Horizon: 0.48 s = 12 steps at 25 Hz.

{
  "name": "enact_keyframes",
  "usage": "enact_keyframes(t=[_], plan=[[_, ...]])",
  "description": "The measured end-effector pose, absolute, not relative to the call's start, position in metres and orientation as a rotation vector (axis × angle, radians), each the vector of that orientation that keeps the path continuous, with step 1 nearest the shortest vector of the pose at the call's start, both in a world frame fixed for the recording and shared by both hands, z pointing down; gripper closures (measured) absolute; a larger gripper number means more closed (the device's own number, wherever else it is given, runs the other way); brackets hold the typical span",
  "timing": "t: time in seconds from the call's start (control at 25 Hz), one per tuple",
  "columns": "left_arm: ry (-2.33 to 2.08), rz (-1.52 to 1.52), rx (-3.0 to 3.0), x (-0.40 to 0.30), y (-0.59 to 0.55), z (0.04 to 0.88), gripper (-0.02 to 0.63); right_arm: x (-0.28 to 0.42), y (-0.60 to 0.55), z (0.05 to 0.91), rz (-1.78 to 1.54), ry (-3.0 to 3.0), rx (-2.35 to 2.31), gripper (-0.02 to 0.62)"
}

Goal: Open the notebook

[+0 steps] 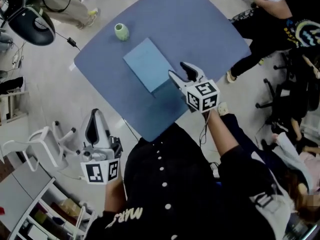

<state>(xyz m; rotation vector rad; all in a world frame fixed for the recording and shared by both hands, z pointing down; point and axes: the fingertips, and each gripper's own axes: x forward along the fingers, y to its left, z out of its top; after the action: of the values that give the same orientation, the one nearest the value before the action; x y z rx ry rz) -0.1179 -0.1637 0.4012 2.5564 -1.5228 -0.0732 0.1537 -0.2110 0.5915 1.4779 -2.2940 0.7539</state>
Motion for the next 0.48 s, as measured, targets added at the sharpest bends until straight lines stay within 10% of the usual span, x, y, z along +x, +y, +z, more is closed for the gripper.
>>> enact_keyframes(t=[0.48], plan=[[-1.521, 0.101, 2.447, -0.098, -0.178, 0.480, 0.607, 0.148, -0.232, 0.726, 1.090, -2.160, 1.132, 0.394]])
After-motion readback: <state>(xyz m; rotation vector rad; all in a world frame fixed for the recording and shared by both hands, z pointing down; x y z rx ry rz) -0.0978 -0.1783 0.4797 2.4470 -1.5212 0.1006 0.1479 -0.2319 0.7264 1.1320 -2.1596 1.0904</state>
